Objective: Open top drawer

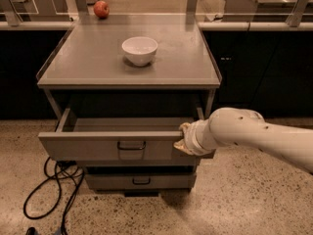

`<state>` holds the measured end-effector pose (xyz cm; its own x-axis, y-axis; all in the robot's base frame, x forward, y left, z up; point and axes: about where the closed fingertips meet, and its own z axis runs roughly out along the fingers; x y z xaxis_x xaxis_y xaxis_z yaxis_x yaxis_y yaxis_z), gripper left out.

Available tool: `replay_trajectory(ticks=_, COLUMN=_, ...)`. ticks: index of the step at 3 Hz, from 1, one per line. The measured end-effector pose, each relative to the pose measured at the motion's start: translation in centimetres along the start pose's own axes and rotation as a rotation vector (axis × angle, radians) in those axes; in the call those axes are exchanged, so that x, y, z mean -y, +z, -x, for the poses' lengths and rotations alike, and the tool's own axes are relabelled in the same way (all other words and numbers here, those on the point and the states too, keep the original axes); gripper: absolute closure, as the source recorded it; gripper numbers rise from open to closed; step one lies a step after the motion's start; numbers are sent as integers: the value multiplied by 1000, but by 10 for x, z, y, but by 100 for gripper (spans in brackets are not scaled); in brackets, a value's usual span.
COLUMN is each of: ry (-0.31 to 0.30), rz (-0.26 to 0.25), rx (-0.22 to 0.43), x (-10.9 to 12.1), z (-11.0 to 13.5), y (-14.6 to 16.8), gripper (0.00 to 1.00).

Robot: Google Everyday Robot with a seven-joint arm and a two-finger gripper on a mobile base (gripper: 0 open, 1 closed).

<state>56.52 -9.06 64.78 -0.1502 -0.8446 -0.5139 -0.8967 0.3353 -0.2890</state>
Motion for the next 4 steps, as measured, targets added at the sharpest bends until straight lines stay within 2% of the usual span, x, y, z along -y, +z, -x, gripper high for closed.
replay_trajectory(ticks=3, ry=0, rz=-8, rx=-2, x=-4, z=4, y=-9, gripper=100)
replay_trajectory(ticks=4, ry=1, rz=-12, rx=-1, x=-14, z=3, y=-10, gripper=100)
